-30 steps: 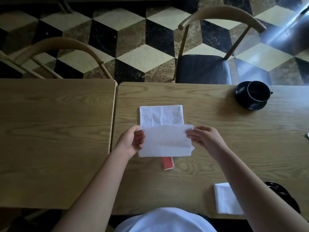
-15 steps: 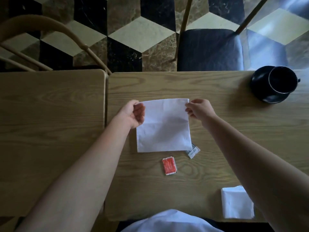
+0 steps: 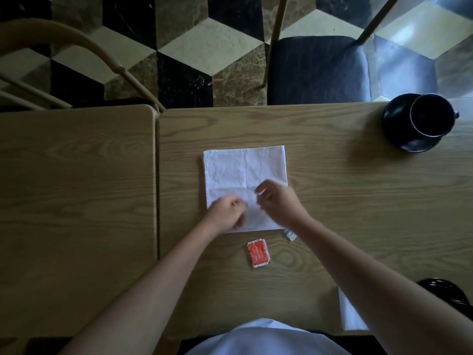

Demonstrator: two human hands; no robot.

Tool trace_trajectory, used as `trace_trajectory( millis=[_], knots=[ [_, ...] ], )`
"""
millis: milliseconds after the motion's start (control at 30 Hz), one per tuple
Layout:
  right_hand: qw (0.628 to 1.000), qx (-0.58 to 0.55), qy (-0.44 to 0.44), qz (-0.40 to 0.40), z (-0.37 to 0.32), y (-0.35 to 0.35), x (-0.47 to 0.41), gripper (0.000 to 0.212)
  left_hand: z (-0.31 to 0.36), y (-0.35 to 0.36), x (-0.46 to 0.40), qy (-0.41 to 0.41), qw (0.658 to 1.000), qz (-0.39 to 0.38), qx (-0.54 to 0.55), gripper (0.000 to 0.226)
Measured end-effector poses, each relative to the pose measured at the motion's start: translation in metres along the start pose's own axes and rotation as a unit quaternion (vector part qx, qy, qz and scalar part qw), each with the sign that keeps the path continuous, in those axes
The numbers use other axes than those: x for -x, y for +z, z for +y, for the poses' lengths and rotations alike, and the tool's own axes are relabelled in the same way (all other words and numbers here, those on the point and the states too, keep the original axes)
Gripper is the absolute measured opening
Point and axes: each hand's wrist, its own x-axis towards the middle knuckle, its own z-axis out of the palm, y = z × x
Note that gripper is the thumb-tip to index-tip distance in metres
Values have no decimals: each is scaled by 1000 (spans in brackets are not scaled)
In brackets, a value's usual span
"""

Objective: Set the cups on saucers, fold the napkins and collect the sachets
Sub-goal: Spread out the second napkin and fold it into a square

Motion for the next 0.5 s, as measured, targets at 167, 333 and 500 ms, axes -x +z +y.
trace_trajectory(
  millis=[167,333,500],
  knots=[
    [996,27,31,-75,18,38,35,18,-24,15,19,-71,996,-1,55,20],
    [994,32,103,20,35,16,40,20,-25,3,32,-159,979,40,118,16],
    [983,92,140,71,45,-20,44,15,-37,-7,47,-141,960,234,57,17]
  ],
)
